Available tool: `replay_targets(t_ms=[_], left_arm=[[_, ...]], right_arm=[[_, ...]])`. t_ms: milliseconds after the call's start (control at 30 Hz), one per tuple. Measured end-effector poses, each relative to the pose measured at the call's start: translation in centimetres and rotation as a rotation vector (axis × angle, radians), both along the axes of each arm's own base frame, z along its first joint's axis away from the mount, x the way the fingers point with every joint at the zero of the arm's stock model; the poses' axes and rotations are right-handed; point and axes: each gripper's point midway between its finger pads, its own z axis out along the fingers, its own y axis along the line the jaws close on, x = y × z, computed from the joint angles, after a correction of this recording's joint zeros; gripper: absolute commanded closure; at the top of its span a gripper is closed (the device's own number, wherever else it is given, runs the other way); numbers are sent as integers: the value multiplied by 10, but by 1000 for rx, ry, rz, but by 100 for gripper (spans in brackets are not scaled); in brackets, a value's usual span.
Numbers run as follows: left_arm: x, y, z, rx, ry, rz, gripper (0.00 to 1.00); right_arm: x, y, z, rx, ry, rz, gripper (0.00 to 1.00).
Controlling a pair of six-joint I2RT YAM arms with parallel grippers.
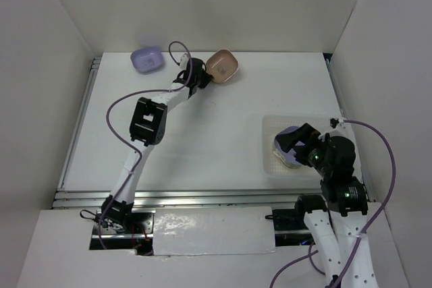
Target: Place the plates into the plastic bin on the countertop
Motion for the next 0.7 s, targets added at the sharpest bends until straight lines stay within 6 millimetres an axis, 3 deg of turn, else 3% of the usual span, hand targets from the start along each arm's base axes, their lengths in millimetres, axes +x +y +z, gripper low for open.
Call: replay_targets(t_ms=[67, 200, 333, 433, 500, 600, 700], left_arm=[[-16, 5, 5, 38, 19, -4, 100], [-85, 23, 25, 189, 103, -48, 100], [-163, 31, 88, 292, 59, -146, 100], [-208, 27, 132, 313, -12, -236, 100], [-239, 30, 150, 341, -40, -292, 100], [-279, 37, 159, 389, -35, -354, 100], [-312, 43, 154, 443, -1, -409, 100]], right_arm=[[5, 5, -6, -3, 26, 26, 0], [18, 20, -15, -10, 67, 91, 0], [35, 43, -12, -42, 99, 176, 0], [57, 64, 5, -94, 108, 235, 0], [76, 82, 21, -130, 94, 267, 1], [96, 106, 23, -187, 98, 292, 4], [99, 122, 13, -233, 120, 309, 11]])
